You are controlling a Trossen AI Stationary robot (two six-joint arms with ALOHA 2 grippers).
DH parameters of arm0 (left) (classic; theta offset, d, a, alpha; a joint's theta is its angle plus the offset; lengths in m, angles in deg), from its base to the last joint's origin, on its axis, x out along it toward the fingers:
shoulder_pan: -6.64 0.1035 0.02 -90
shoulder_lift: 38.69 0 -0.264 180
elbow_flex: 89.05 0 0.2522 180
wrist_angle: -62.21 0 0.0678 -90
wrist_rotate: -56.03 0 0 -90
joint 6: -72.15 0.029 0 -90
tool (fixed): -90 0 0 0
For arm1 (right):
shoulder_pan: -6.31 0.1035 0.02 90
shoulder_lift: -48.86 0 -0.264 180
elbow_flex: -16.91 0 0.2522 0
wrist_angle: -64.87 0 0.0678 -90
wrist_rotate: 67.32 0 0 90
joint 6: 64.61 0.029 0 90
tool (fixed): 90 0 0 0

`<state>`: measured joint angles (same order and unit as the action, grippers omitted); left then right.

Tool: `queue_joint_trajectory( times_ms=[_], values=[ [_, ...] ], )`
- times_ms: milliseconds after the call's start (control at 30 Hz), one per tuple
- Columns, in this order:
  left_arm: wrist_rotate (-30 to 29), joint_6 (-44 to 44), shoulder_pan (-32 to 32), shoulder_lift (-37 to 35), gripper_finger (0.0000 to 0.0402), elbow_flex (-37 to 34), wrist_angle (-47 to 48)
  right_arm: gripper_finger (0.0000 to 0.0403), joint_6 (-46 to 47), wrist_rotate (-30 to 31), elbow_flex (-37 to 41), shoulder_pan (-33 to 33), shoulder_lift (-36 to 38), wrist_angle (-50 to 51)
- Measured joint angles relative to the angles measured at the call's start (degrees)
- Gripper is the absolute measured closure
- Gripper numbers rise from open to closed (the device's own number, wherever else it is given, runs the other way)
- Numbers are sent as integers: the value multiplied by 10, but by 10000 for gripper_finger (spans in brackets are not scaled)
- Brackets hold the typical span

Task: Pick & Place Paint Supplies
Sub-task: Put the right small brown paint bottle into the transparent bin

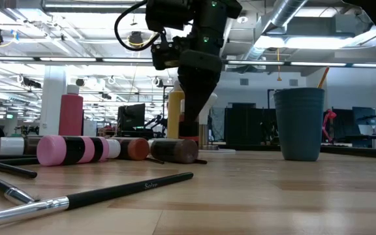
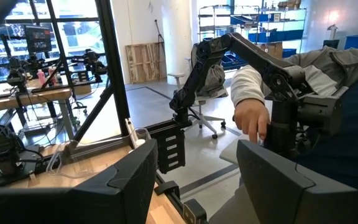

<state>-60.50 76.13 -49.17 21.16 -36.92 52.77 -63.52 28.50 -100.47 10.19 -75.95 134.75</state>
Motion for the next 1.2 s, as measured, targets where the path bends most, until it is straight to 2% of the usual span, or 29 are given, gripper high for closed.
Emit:
queue_joint_trajectory(
  times_ms=[133,267,367,433,667,867,1033,1200],
  values=[
    [0,0,0,0,192,0,0,272,4,2,-1,2,0,4],
    [0,1,0,0,192,0,0,272,18,6,-27,5,0,64],
    [-1,4,0,0,192,0,0,272,27,39,-51,13,0,108],
    [-10,14,0,0,192,0,0,272,33,59,-73,21,1,138],
    [-53,33,0,-13,192,0,5,272,100,63,-145,62,48,239],
    [-104,50,1,-31,192,0,13,272,241,67,-151,138,140,278],
    [-117,67,19,-49,192,0,12,272,409,106,-151,237,198,341],
    [-146,67,58,-68,192,0,10,272,574,116,-135,345,226,342]
  ],
)
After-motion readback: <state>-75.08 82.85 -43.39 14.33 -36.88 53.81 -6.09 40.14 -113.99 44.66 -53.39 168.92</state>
